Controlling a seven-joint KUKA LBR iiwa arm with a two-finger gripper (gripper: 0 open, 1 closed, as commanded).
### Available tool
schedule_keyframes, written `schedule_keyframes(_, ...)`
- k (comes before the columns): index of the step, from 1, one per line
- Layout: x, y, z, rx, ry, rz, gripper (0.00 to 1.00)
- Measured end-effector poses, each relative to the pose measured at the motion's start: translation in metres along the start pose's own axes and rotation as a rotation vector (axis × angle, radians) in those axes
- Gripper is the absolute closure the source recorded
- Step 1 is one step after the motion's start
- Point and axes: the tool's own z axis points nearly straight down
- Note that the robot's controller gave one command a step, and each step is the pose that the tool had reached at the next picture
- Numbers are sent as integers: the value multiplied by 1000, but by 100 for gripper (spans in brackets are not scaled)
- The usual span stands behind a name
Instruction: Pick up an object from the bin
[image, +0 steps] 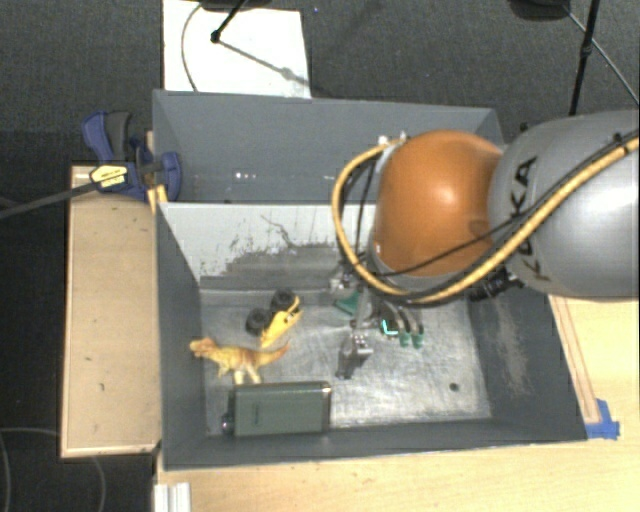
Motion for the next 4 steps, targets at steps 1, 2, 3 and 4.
schedule_keyframes(1, -2, -1, -4, -1, -8, 4, 0)
schedule_keyframes(2, -3, 23, 51, -1, -11, -123, 0)
schedule_keyframes(3, 9, 71, 61, 0, -9, -421, 0)
schedule_keyframes(4, -24, 123, 60, -1, -9, -300, 0)
